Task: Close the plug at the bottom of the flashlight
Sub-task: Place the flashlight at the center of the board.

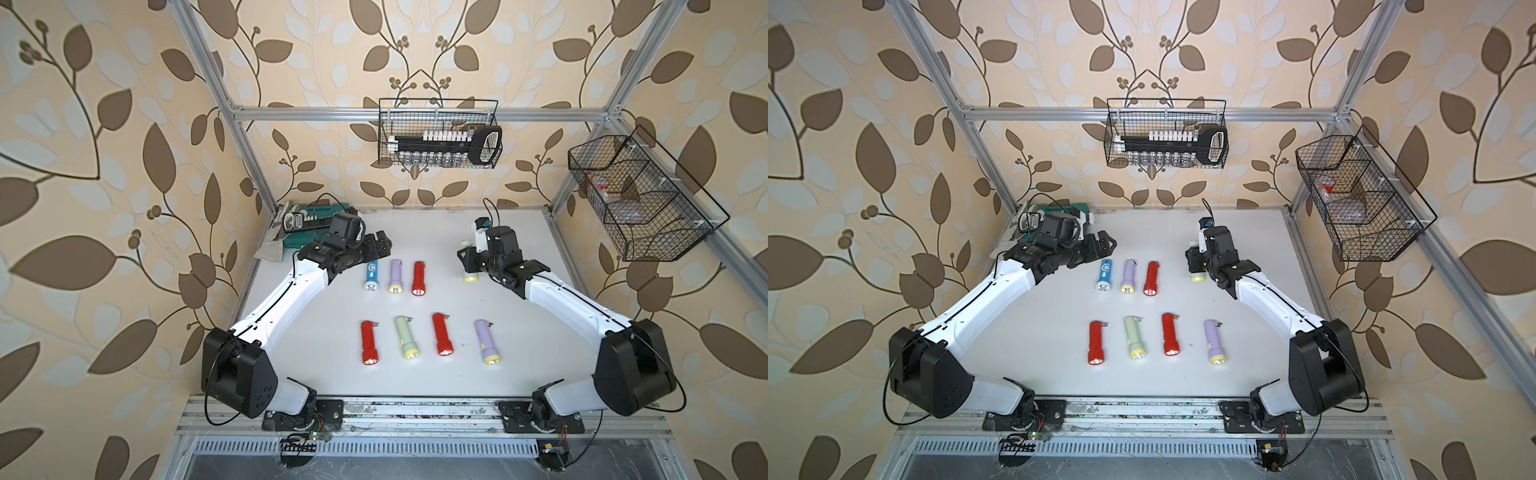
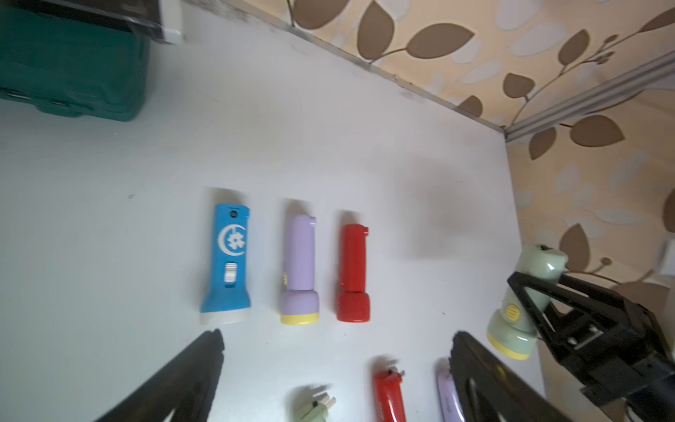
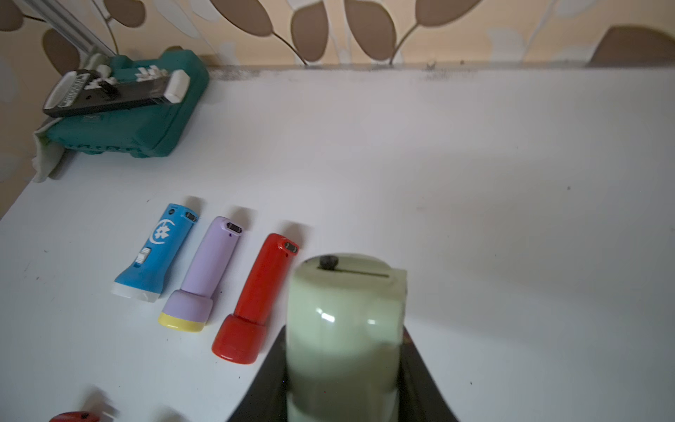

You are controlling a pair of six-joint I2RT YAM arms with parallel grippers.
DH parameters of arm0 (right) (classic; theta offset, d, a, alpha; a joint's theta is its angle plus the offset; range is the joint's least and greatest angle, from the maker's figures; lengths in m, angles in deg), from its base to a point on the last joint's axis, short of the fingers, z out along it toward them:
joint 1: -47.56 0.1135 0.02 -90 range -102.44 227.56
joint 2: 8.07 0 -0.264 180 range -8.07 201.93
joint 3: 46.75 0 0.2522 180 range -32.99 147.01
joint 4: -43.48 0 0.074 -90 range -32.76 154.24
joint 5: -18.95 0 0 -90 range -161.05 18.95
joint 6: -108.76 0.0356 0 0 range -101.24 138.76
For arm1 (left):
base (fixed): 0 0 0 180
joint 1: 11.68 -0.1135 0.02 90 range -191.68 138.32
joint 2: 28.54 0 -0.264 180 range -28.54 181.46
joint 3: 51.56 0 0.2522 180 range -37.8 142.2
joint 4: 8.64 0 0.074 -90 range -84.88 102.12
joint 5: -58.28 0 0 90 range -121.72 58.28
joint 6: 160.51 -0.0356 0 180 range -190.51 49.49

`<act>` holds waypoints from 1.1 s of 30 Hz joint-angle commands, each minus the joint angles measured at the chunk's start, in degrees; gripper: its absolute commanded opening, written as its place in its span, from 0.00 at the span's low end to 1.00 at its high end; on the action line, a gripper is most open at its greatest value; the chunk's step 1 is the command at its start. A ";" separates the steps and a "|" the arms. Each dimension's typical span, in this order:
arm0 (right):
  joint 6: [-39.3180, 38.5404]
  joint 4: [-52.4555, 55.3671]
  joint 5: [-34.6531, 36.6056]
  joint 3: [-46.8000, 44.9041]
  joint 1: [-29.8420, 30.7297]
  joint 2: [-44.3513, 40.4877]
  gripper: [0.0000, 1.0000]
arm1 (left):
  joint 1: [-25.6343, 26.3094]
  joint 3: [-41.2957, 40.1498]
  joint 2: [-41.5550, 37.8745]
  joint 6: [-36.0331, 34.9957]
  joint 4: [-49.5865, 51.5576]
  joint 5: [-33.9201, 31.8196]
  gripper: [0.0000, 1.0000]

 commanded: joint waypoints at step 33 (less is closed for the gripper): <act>13.86 16.13 0.41 24.24 3.87 34.65 0.11 | -2.32 -3.26 -4.29 -5.85 0.87 1.02 0.99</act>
